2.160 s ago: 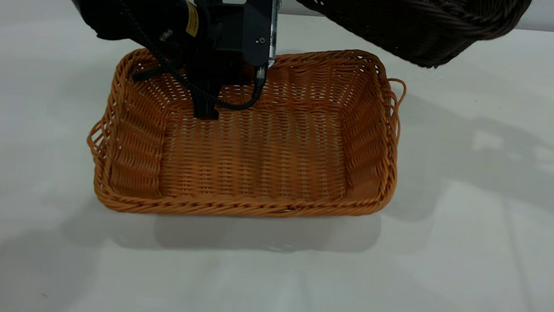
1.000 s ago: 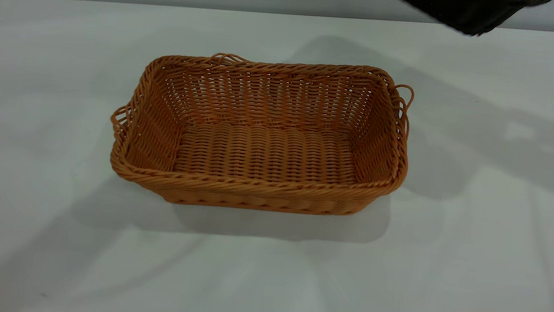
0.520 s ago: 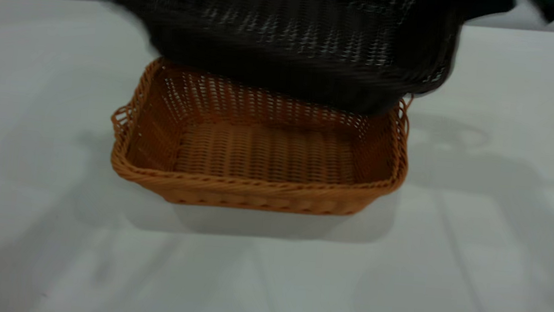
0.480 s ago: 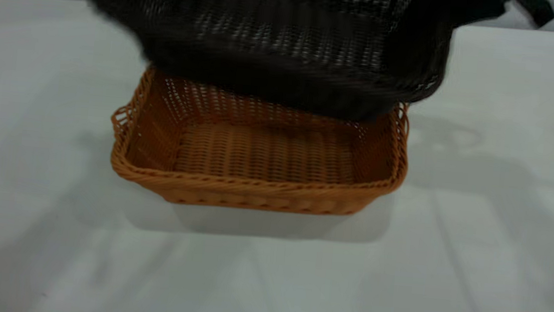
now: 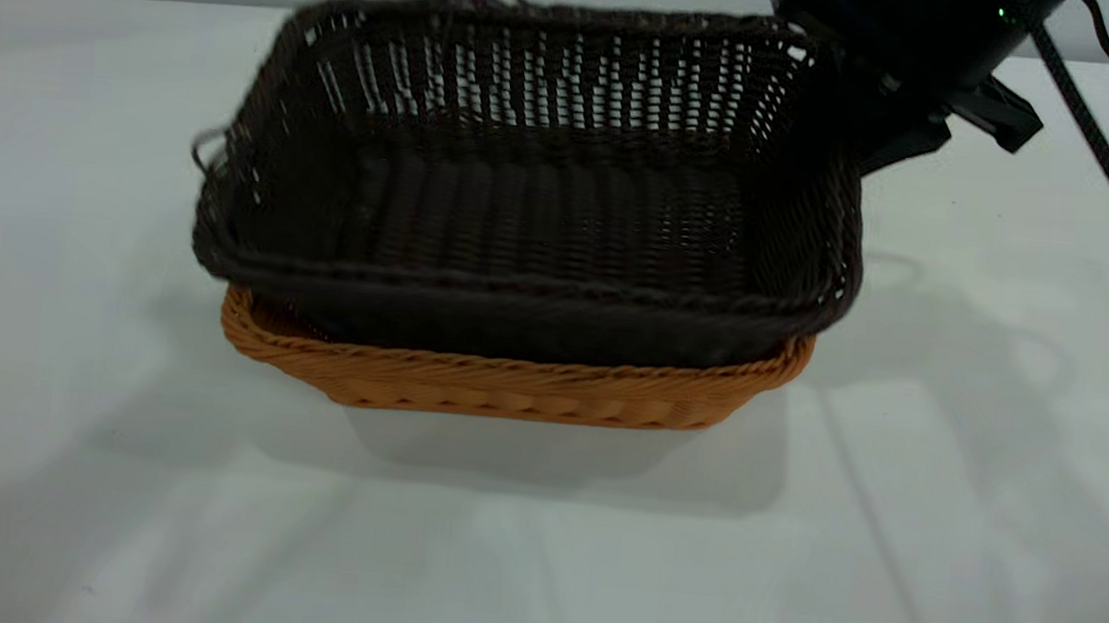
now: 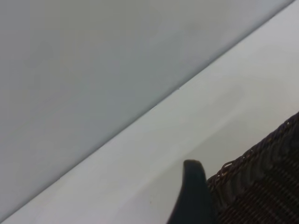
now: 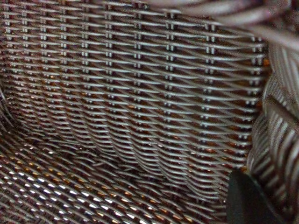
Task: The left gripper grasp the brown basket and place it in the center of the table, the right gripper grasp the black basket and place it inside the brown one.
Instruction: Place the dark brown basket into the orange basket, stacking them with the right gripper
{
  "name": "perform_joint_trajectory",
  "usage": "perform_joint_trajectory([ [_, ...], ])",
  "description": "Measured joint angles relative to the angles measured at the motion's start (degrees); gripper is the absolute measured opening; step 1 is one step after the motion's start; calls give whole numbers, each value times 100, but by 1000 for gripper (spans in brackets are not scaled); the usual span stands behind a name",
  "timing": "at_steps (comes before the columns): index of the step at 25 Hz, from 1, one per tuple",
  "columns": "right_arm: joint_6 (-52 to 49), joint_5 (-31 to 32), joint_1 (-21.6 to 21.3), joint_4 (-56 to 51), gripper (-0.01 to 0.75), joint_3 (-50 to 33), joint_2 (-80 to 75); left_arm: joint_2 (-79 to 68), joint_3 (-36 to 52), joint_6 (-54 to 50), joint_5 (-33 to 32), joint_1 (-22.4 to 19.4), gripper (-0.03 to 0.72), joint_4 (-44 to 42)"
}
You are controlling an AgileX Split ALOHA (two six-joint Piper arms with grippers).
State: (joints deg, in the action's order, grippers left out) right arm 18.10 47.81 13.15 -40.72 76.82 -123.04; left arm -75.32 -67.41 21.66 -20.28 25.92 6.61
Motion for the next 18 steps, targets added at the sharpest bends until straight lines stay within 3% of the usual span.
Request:
perform_joint_trajectory([
  [4, 0, -163, 0, 85, 94, 6, -22, 7, -5, 0, 5, 0, 494, -2],
  [7, 0, -192, 0, 112, 154, 12, -22, 7, -5, 3, 5, 0, 494, -2],
  [15, 772, 384, 0, 109, 546, 58, 13, 84, -5, 3, -625, 0, 494, -7],
  [18, 852, 750, 0, 278, 617, 266, 114, 167, -5, 29, -1076, 0, 494, -7],
])
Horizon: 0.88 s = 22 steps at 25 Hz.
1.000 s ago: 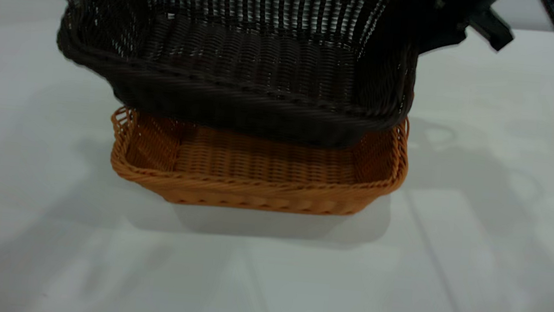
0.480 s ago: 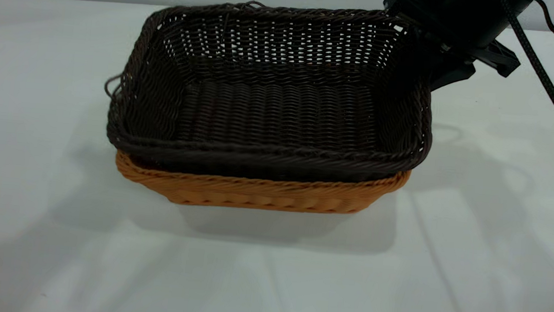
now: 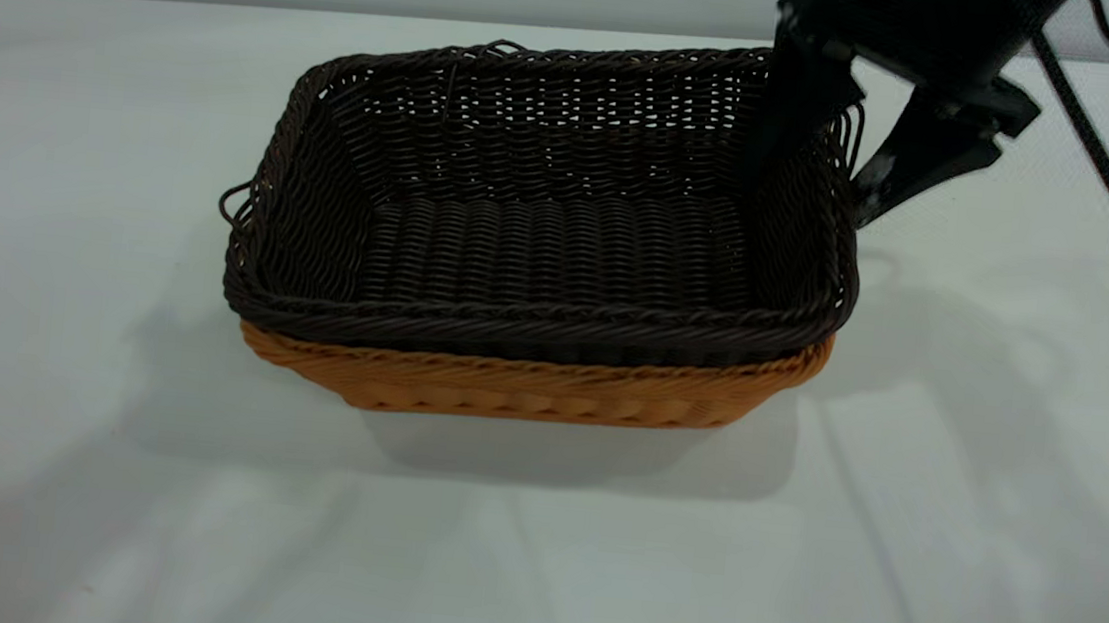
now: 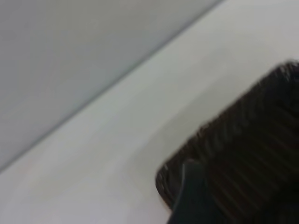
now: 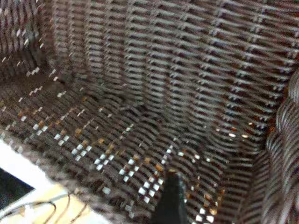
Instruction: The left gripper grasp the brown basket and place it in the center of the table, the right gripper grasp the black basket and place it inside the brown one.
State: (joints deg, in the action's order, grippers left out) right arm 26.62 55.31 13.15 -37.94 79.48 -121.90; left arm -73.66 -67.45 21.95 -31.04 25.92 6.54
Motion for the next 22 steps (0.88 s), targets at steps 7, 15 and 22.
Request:
perform_joint_trajectory([
  [7, -558, 1158, 0, 967, 575, 1270, 338, 267, -97, 286, -1395, 0, 494, -13],
  [15, -1829, 1466, 0, 2385, 554, 2112, 1266, 549, -118, -70, -3019, 0, 494, -768],
  [22, -2187, 1588, 0, 2500, 552, 1939, 3085, 1010, -124, -1302, -3579, 0, 494, -1882],
])
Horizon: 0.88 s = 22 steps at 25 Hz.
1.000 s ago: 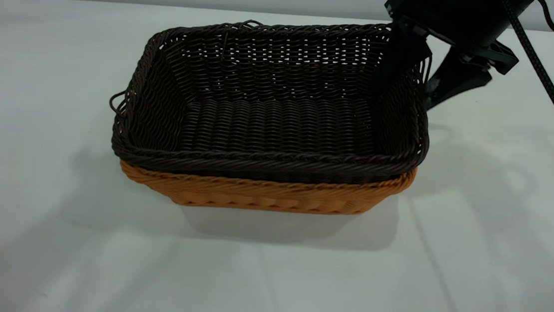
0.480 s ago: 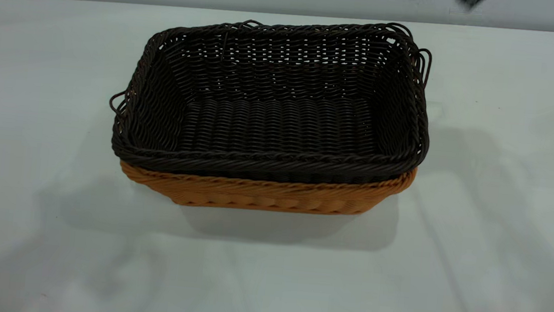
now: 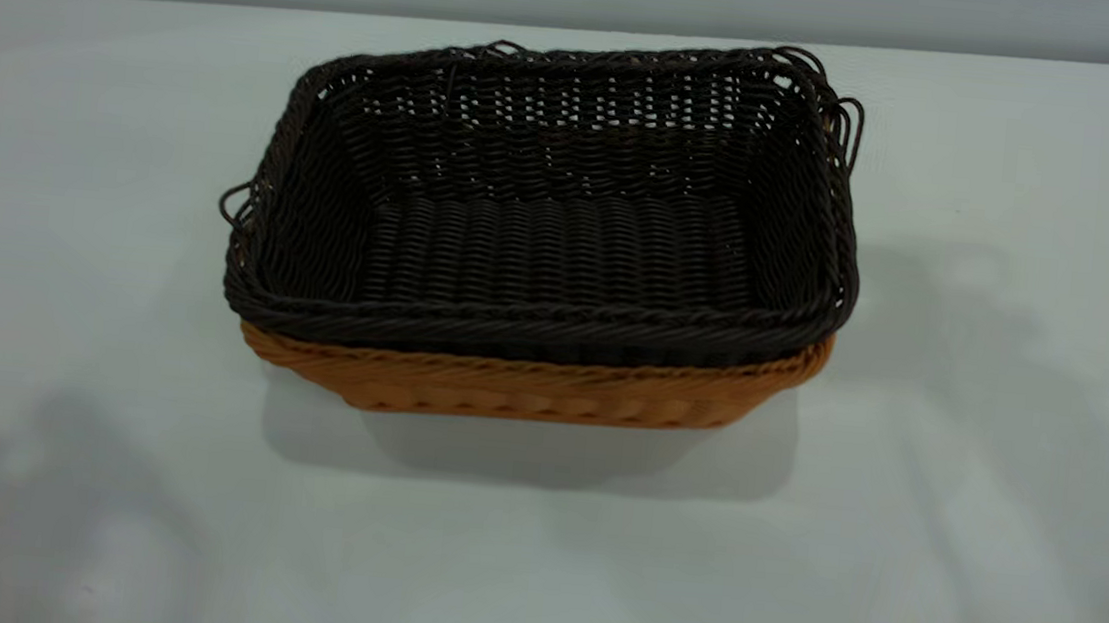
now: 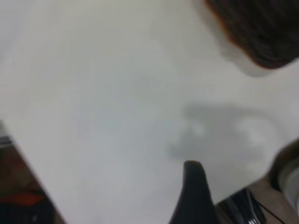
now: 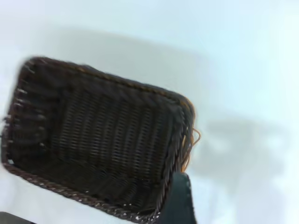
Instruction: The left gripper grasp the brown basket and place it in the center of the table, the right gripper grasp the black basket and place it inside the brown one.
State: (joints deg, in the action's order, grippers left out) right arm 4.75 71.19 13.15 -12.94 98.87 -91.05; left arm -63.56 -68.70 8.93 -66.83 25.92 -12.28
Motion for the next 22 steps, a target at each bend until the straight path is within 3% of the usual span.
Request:
perform_joint_trajectory([
  [9, -16, 74, 0, 6, 552, -1673, 2482, 863, 260, -396, 0, 0, 494, -41],
  [15, 58, 28, 0, 75, 552, -3628, 3808, 1593, 969, -769, 0, 0, 494, 427],
  [22, 178, -541, 0, 630, 552, -5943, 5156, 2202, 2181, -1135, 0, 0, 494, 747],
])
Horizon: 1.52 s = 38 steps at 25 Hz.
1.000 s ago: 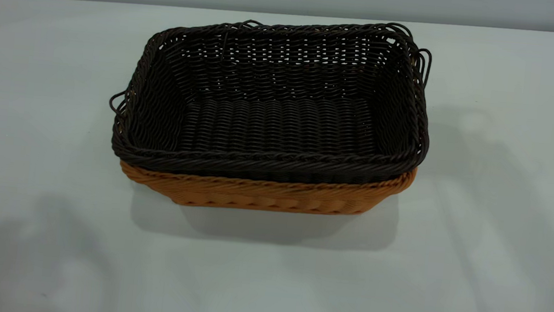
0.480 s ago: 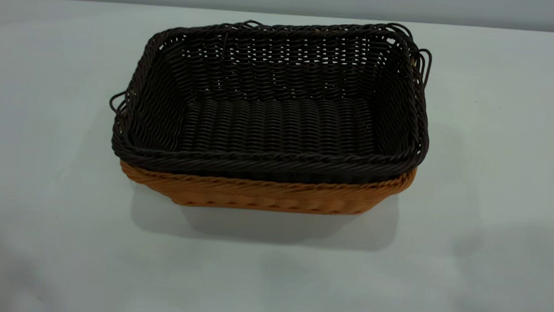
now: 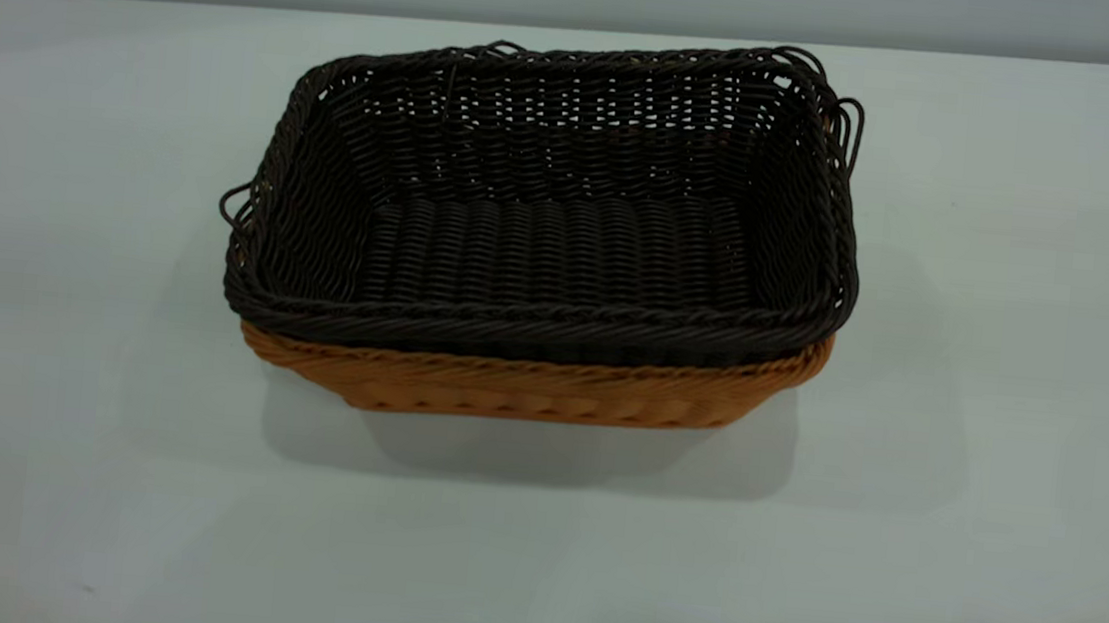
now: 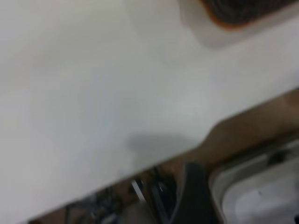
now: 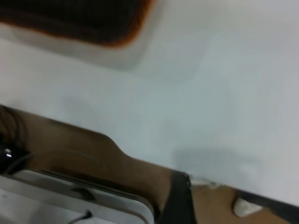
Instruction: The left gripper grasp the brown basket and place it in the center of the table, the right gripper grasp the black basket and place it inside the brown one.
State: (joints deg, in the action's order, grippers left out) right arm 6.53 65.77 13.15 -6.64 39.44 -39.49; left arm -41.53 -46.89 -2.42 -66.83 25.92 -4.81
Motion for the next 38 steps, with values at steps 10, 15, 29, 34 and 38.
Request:
perform_joint_trajectory([
  [10, -43, -243, 0, 108, 552, -1232, 1820, 624, 1616, -139, 228, 0, 494, 188],
  [15, -42, -254, 0, 108, 552, -1238, 2028, 911, 1885, -134, 471, 0, 494, 284],
  [29, -42, -254, -8, 108, 552, -1238, 2077, 1437, 1885, -134, 491, 0, 494, 284],
  [34, -42, -254, -509, 89, 552, -1238, 2525, 1613, 1885, -134, 486, -564, 494, 310],
  [38, -44, -254, -918, 100, 552, -1238, 3291, 1959, 1885, -134, 486, -1408, 494, 298],
])
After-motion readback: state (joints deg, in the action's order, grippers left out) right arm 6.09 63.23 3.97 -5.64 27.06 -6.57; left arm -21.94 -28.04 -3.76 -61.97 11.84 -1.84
